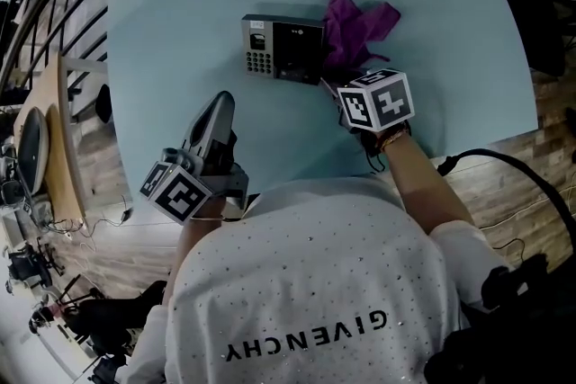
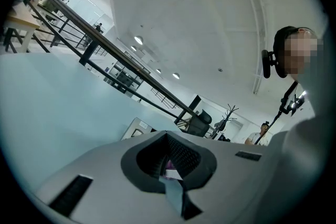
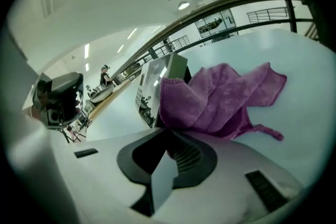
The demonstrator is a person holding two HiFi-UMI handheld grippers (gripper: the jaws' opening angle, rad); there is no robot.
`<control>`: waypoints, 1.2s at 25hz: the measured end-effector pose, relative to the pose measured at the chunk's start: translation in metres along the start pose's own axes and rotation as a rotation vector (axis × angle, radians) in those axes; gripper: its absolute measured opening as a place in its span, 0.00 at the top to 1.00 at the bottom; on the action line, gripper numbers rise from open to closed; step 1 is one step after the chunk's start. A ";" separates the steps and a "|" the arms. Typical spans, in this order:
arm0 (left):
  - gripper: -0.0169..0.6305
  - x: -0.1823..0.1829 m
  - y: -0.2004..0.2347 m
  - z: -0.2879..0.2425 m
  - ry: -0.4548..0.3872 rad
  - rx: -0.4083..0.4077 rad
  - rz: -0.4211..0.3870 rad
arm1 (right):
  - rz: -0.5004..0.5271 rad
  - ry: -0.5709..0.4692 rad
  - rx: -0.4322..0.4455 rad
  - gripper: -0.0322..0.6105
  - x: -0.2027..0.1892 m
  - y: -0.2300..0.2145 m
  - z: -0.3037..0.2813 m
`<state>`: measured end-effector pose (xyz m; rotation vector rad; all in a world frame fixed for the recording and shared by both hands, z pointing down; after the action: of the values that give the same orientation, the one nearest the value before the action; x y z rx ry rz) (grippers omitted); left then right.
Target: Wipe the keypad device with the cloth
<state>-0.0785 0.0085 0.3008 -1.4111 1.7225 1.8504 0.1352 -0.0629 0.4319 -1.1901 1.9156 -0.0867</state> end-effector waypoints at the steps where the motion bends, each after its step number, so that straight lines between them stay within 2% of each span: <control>1: 0.97 0.000 0.000 0.001 -0.002 0.001 0.003 | 0.032 0.014 -0.011 0.90 -0.001 0.002 -0.001; 10: 0.97 0.002 0.020 0.017 -0.012 -0.013 0.044 | 0.362 0.155 -0.147 0.90 -0.008 0.018 -0.009; 12: 0.97 0.006 0.027 0.022 -0.016 -0.017 0.053 | 0.385 0.175 -0.155 0.90 -0.010 0.018 -0.008; 13: 0.97 0.009 0.030 0.025 -0.015 -0.017 0.051 | 0.366 0.174 -0.158 0.90 -0.009 0.016 -0.005; 17: 0.97 0.018 0.050 0.035 -0.015 -0.018 0.022 | 0.206 0.062 -0.225 0.90 0.016 0.006 0.024; 19: 0.97 0.019 0.058 0.038 -0.013 -0.037 0.026 | 0.166 -0.019 -0.294 0.90 0.041 -0.002 0.050; 21: 0.97 0.018 0.067 0.041 0.019 -0.054 -0.004 | 0.151 -0.093 -0.357 0.90 0.068 -0.005 0.070; 24: 0.97 0.015 0.079 0.035 0.086 -0.070 -0.075 | 0.192 -0.194 -0.395 0.90 0.119 0.007 0.086; 27: 0.97 0.019 0.082 0.028 0.093 -0.125 -0.057 | 0.266 -0.282 -0.407 0.90 0.171 0.030 0.088; 30: 0.97 0.021 0.092 0.029 0.105 -0.160 -0.043 | 0.318 -0.336 -0.398 0.90 0.203 0.055 0.068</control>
<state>-0.1692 -0.0004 0.3384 -1.6204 1.6069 1.9611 0.1070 -0.1634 0.2373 -1.0499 1.8375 0.6518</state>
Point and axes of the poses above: the fingertips, and each gripper's own axes: z backward along the fingers, y to its left, x out of its top, the point moved 6 cm from there along z, backward along the fingers, and after that the axes turned 3 degrees about -y, right-handed, at the moved point
